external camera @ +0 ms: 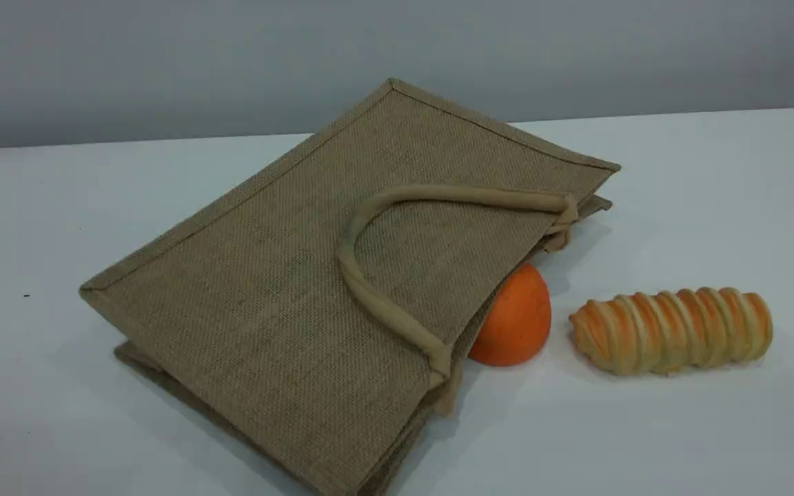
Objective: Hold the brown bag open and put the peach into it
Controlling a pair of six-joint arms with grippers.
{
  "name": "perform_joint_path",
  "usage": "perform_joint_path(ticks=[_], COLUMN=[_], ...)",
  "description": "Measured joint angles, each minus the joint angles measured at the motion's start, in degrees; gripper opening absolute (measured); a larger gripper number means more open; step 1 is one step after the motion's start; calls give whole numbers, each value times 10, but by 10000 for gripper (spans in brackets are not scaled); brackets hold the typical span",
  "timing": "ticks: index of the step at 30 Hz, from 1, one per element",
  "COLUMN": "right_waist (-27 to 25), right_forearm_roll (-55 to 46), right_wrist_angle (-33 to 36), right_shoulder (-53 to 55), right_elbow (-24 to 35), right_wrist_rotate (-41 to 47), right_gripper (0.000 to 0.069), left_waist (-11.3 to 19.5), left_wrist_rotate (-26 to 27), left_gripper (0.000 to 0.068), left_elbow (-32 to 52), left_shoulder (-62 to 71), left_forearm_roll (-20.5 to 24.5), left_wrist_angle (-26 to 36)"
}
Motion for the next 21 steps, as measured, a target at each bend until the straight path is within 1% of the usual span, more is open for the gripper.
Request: perform_joint_path(ticks=[15, 18, 21], right_waist=[0, 0, -1], right_forearm_roll=[1, 2, 3], right_wrist_angle=[1, 1, 1], right_shoulder=[0, 0, 0], right_elbow=[0, 0, 0], right_wrist_rotate=[-1, -1, -1], right_gripper=[575, 575, 575], left_waist=[3, 27, 67], left_wrist_rotate=[0, 0, 0], left_gripper=[520, 520, 520], left_elbow=[0, 0, 0], left_shoulder=[-16, -39, -57], left_forearm_roll=[0, 0, 0], left_wrist_angle=[1, 2, 2])
